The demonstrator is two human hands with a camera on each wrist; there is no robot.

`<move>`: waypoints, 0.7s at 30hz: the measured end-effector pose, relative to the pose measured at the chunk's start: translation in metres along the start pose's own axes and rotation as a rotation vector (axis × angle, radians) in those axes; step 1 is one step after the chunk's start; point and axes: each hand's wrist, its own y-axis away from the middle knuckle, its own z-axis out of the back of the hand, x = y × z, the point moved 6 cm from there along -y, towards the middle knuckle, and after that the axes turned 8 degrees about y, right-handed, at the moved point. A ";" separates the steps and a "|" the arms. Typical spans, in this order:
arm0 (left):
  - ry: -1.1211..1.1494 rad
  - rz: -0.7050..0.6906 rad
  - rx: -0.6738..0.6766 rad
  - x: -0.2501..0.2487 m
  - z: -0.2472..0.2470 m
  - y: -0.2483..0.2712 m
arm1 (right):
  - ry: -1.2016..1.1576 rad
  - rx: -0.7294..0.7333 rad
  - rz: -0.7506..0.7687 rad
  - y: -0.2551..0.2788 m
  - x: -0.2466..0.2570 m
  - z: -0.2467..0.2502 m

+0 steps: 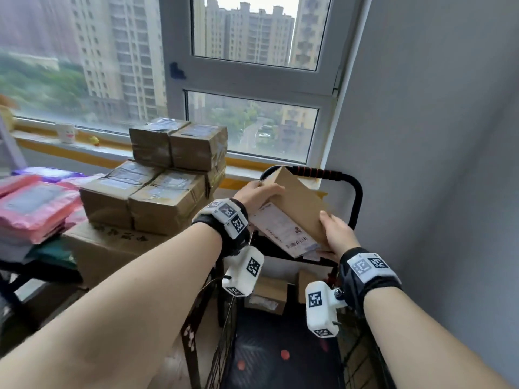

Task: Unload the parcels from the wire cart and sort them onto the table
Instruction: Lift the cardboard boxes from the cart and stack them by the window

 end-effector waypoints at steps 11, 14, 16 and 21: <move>0.335 0.211 -0.173 -0.014 0.115 0.038 | 0.433 0.150 0.509 0.041 0.105 -0.067; 0.347 0.239 -0.173 -0.012 0.141 0.040 | 0.436 0.238 0.490 0.044 0.116 -0.095; 0.401 0.227 -0.189 -0.013 0.160 0.036 | 0.209 0.322 0.406 0.040 0.123 -0.110; 0.567 0.213 -0.174 -0.018 0.208 0.016 | -0.207 0.441 0.265 0.035 0.151 -0.146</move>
